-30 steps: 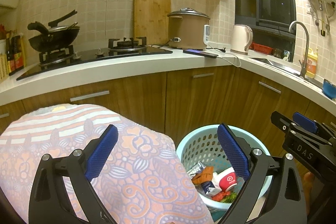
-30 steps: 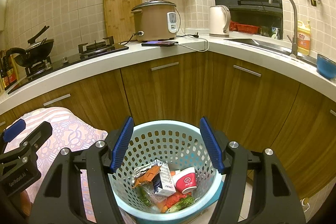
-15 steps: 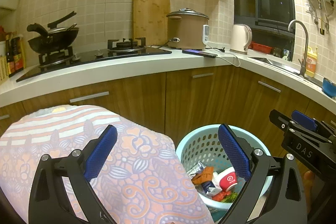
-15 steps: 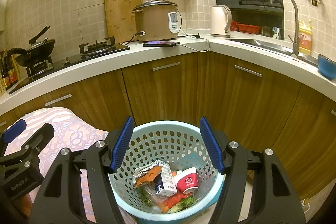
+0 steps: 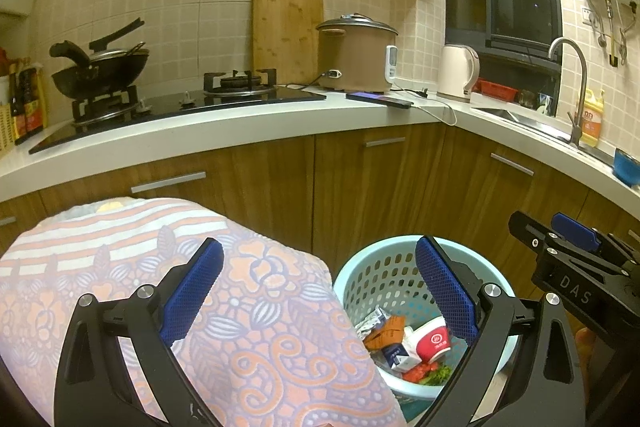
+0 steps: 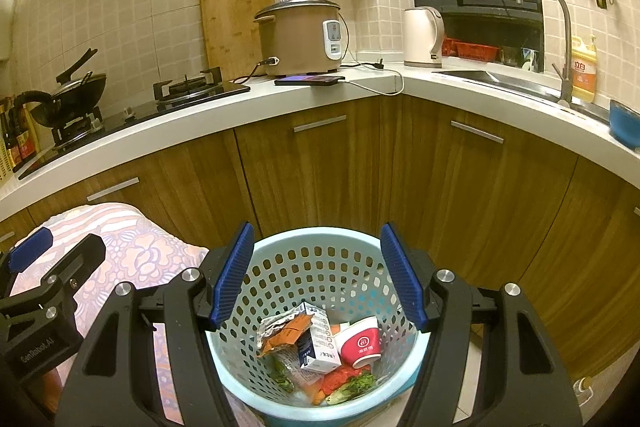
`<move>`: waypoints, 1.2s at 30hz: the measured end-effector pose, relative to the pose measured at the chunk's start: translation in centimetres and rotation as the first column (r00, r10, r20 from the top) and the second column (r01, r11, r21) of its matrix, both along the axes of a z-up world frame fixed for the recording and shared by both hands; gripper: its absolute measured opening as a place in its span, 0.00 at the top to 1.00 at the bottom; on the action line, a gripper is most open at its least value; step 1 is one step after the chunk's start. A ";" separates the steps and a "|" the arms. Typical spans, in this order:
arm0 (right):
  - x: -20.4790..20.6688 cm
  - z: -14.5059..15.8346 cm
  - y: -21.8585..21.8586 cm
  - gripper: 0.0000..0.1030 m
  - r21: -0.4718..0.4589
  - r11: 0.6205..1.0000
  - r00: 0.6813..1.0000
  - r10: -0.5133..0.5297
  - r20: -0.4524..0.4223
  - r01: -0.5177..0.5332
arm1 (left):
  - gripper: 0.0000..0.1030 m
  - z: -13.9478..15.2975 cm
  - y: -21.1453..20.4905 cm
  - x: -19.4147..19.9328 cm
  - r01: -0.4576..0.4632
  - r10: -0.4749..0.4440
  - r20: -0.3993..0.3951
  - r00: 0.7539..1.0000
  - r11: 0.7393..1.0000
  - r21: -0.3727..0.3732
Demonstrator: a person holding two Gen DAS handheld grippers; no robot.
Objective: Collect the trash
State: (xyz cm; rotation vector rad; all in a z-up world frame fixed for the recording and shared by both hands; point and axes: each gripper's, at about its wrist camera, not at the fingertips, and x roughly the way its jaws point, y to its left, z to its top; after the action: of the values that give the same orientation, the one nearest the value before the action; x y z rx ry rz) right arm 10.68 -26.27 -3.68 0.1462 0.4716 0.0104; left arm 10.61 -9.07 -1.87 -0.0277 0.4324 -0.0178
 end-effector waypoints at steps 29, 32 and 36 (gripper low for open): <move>-1.2 0.8 -0.1 0.40 0.001 1.000 1.000 -0.009 0.024 0.009 | 0.09 1.0 -0.2 -1.2 -0.044 0.043 0.025 0.999 0.997 0.064; -1.9 1.2 0.1 0.40 -0.001 1.000 0.999 -0.008 0.035 0.008 | 0.08 1.2 0.0 -1.5 -0.055 0.053 0.021 0.998 0.997 0.054; -2.7 1.7 0.1 0.40 0.000 1.000 0.999 -0.004 0.049 0.004 | 0.09 1.6 -0.1 -2.3 -0.035 0.034 0.015 0.999 0.997 0.062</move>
State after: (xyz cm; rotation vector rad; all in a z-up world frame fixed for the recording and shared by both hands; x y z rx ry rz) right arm 8.00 -26.21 -1.95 0.1468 0.4222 0.0097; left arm 8.34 -9.18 -0.29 0.0264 0.4186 0.0292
